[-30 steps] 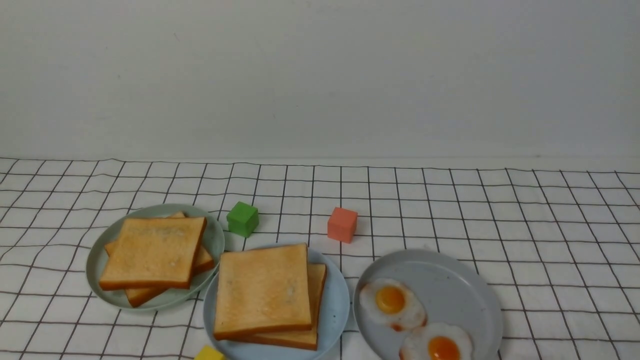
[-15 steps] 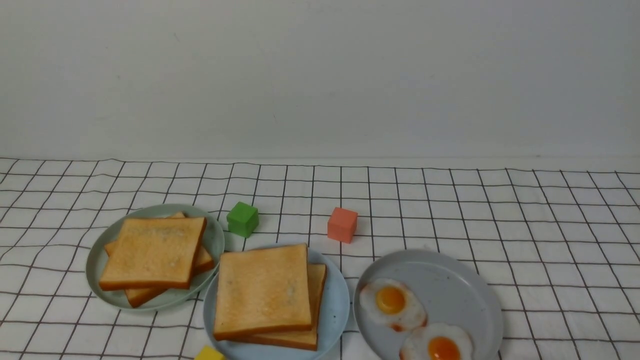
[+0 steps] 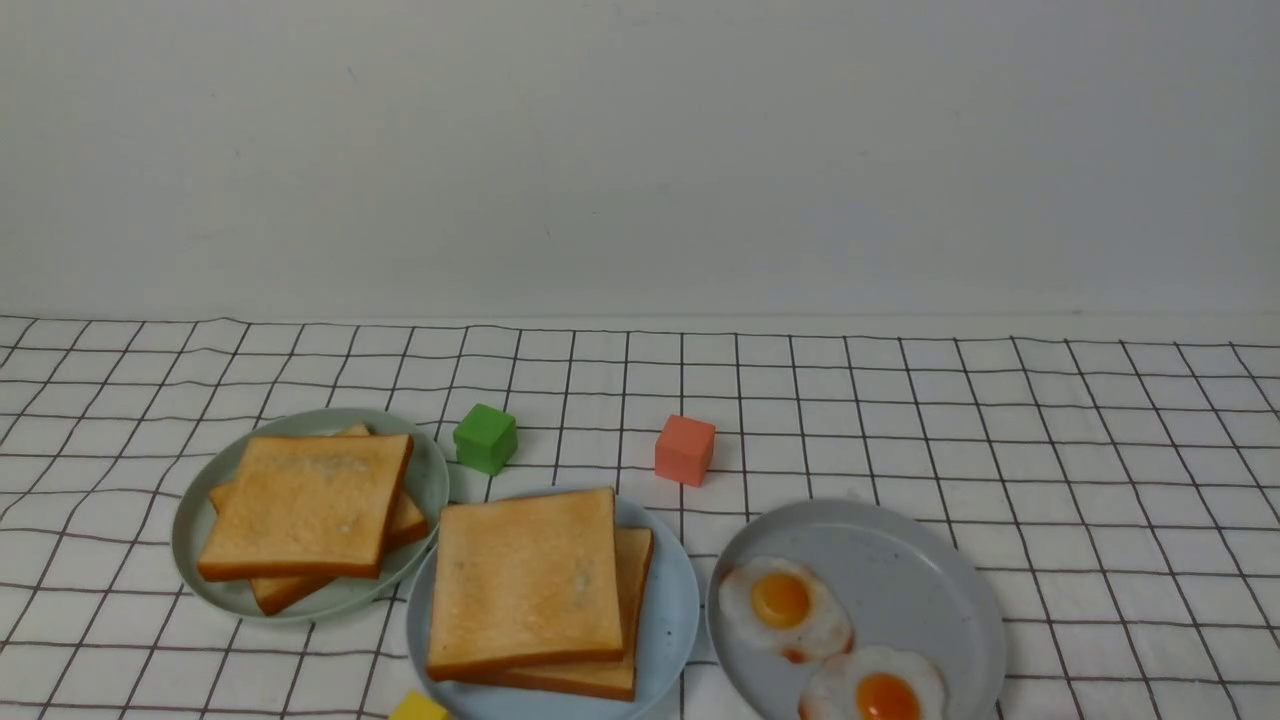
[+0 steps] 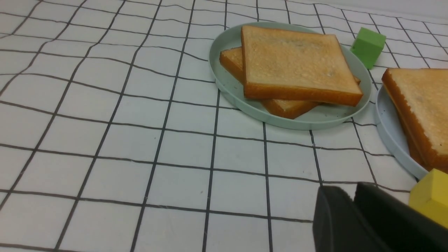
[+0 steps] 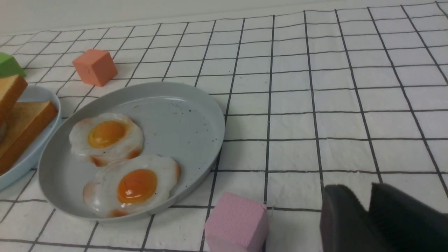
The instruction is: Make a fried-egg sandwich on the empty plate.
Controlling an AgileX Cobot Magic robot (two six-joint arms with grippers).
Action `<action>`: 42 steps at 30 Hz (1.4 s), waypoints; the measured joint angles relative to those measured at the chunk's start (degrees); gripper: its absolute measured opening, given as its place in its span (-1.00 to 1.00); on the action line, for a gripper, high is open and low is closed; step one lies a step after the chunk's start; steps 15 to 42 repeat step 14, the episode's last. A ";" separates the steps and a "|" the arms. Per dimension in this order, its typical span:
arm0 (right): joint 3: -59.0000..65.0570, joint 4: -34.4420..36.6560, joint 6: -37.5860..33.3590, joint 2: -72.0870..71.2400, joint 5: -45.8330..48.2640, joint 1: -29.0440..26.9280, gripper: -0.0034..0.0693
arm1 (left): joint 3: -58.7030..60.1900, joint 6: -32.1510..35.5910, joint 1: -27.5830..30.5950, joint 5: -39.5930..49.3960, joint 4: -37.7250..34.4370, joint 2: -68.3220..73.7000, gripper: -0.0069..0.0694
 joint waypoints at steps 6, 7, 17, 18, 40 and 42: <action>0.00 0.00 0.00 0.00 0.00 0.00 -0.48 | 0.00 0.00 0.00 0.00 0.00 0.00 -0.55; 0.00 0.00 0.00 0.00 0.00 0.00 -0.47 | 0.00 0.00 0.00 0.00 0.00 0.00 -0.55; 0.00 0.00 0.00 0.00 0.00 0.00 -0.43 | 0.00 0.00 0.00 0.00 0.00 0.00 -0.54; 0.00 0.00 0.00 0.00 0.00 0.00 -0.43 | 0.00 0.00 0.00 0.00 0.00 0.00 -0.54; 0.00 0.00 0.00 0.00 0.00 0.00 -0.43 | 0.00 0.00 0.00 0.00 0.00 0.00 -0.54; 0.00 0.00 0.00 0.00 0.00 0.00 -0.43 | 0.00 0.00 0.00 0.00 0.00 0.00 -0.54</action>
